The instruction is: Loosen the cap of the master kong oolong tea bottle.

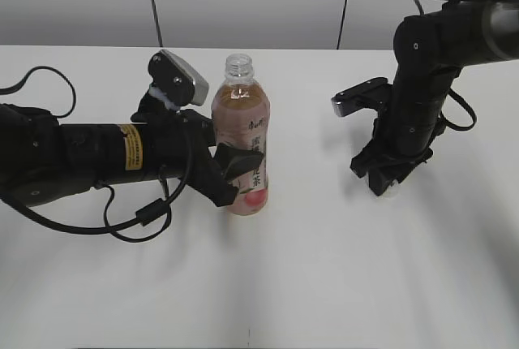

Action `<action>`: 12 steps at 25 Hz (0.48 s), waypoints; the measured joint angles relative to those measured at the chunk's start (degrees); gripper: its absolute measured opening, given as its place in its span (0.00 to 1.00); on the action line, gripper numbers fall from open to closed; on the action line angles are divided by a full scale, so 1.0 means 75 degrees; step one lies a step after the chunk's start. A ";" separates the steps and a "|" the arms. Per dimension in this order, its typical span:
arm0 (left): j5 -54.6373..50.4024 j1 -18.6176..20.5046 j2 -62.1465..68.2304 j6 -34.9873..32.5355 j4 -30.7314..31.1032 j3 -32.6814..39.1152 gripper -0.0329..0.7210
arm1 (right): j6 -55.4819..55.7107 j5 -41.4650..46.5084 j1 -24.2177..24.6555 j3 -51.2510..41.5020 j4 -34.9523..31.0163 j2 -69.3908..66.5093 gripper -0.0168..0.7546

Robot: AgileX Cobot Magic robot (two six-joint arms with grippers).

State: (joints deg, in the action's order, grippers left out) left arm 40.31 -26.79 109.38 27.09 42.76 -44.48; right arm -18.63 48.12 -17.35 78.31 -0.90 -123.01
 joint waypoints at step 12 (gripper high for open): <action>0.0293 0.0000 0.0008 0.0006 0.0022 -0.0025 0.71 | 0.0021 -0.0080 0.0000 0.0000 -0.0056 0.0000 0.77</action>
State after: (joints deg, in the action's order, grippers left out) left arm 42.50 -26.79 109.44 27.14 42.92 -44.67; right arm -18.47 47.52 -17.35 78.31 -1.31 -123.01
